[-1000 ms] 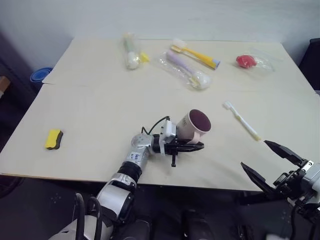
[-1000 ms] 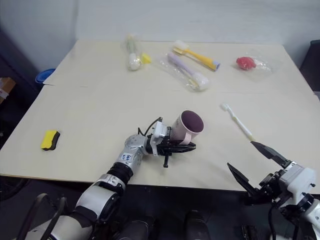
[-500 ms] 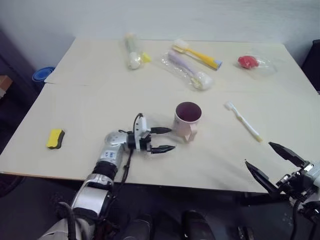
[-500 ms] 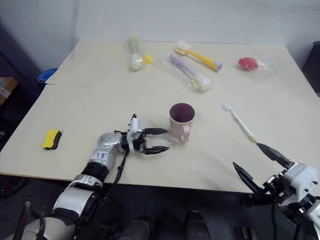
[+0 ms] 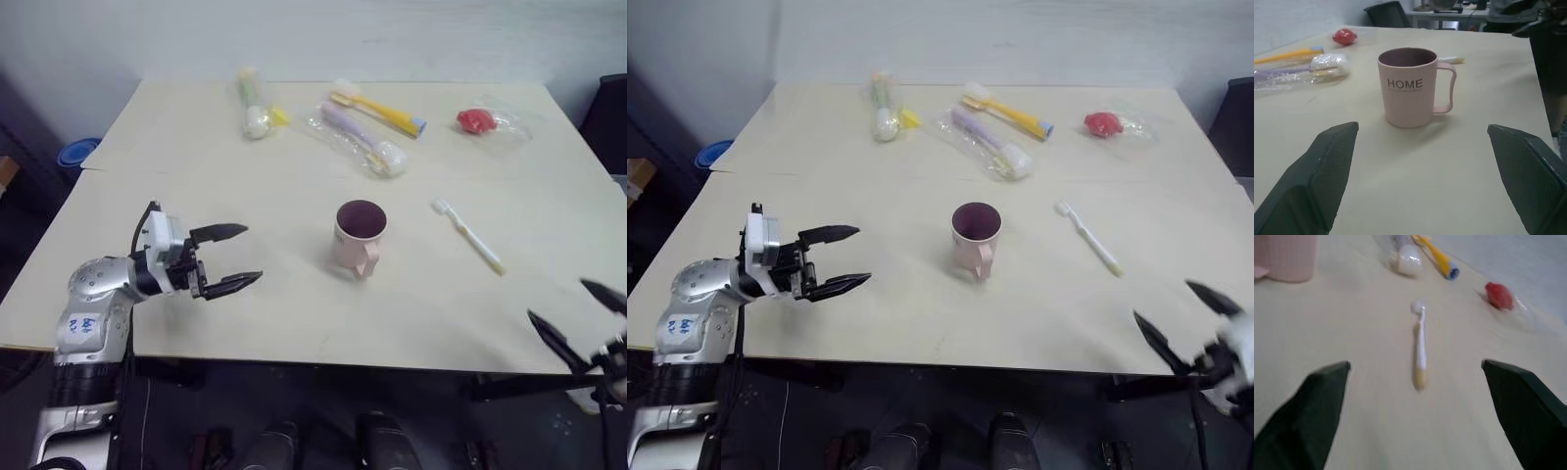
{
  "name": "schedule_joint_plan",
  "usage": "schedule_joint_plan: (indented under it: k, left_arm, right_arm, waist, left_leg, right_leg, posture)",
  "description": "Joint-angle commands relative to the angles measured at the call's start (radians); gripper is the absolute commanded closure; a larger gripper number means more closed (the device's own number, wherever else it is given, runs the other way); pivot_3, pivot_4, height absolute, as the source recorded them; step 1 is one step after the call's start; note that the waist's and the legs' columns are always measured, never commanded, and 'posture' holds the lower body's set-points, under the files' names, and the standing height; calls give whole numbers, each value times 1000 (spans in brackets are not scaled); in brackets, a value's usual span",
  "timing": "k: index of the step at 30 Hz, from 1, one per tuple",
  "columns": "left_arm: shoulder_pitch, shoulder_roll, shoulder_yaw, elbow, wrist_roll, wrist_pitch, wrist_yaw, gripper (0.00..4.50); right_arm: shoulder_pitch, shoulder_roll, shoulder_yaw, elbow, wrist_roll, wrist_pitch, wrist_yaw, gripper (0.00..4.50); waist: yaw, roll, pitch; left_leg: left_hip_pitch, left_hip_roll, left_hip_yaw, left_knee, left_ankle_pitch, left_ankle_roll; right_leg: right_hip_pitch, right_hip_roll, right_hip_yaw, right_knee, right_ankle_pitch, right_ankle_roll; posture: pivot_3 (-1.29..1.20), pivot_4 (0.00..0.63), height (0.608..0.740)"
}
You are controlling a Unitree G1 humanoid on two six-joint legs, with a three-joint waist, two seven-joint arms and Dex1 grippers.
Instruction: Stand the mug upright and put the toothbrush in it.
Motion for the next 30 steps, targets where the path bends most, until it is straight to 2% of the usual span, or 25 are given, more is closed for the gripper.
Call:
schedule_joint_plan:
  k: [1, 4, 6, 8, 11, 15, 23, 24, 26, 28, 30]
  left_arm:
    - [29, 11, 0, -72, -12, 15, 27, 15]
    - [46, -5, -17, -100, -9, 12, 53, 15]
    - [56, -5, -27, -111, -3, 9, 60, 15]
    - [62, -4, -35, -123, -1, 14, 68, 15]
    - [69, 6, -42, -136, -2, 19, 73, 0]
    - [85, 28, -37, -160, -12, 24, 62, 0]
    - [115, 50, -34, -200, -51, 55, 38, 0]
    - [118, 44, -26, -207, -60, 61, 47, 0]
    - [128, 27, -4, -228, -94, 94, 81, 0]
    - [131, 5, 14, -236, -117, 114, 122, 0]
    - [129, -13, 19, -237, -123, 121, 153, 0]
  right_arm:
    - [-217, -155, 159, 79, 3, 396, -39, 0]
    - [-559, -187, 386, 292, -75, 563, 14, 0]
    - [-711, -177, 508, 425, -139, 609, 59, 0]
    - [-827, -153, 604, 583, -223, 569, 80, 0]
    - [-974, -110, 695, 798, -302, 565, 114, 522]
    - [-1084, -88, 768, 958, -368, 550, 195, 1791]
    - [-1178, -51, 728, 1104, -371, 510, 252, 4197]
    - [-1147, -42, 668, 1059, -304, 405, 331, 4322]
    - [-1063, 30, 469, 867, -84, 169, 502, 4320]
    - [-1030, 143, 345, 679, 59, 145, 455, 4320]
    - [-1007, 234, 336, 511, 127, 201, 398, 4320]
  waist:
    - [0, 0, 0]
    - [1, -1, 0]
    - [4, -1, 0]
    - [3, -1, 0]
    - [-2, -1, 0]
    - [-7, -2, 0]
    - [-5, -2, 0]
    - [-6, -3, 0]
    - [-7, -3, 0]
    - [-27, -2, 1]
    - [-38, -1, 1]
  left_leg:
    - [0, 0, 0, 0, 0, 0]
    - [-3, 2, -3, 1, 0, 0]
    - [-7, 1, -4, 2, 0, -1]
    - [-10, 1, -6, 1, 0, -1]
    - [-13, -1, -5, 1, 0, 0]
    - [-13, -1, -1, 2, -1, 0]
    - [-12, -1, -1, 4, -1, 0]
    - [-12, -1, 0, 3, -1, 0]
    - [-13, -1, -1, 3, -1, 0]
    - [-13, 0, 0, 2, -1, -1]
    - [-13, 0, 0, 2, -1, -1]
  right_leg:
    - [0, 0, 0, 0, 0, -1]
    - [-1, 0, 0, -1, -1, -1]
    - [-4, -1, -1, -2, -1, -1]
    - [-6, -1, -3, -1, -1, -1]
    - [-9, -2, -5, 1, 0, -1]
    - [-11, -2, -7, 1, 0, 0]
    - [-11, -2, -6, 1, 0, -1]
    - [-12, -2, -6, 2, 0, -1]
    - [-12, -2, -6, 1, 0, -1]
    - [-13, -1, -6, 3, 0, 0]
    - [-16, -1, -7, 6, 1, 0]
  posture:
    - [0, 150, 740]
    - [0, 150, 740]
    - [0, 150, 740]
    - [0, 150, 740]
    - [0, 150, 740]
    - [0, 150, 740]
    - [0, 150, 740]
    - [0, 150, 740]
    - [0, 150, 740]
    - [0, 150, 740]
    - [0, 150, 740]
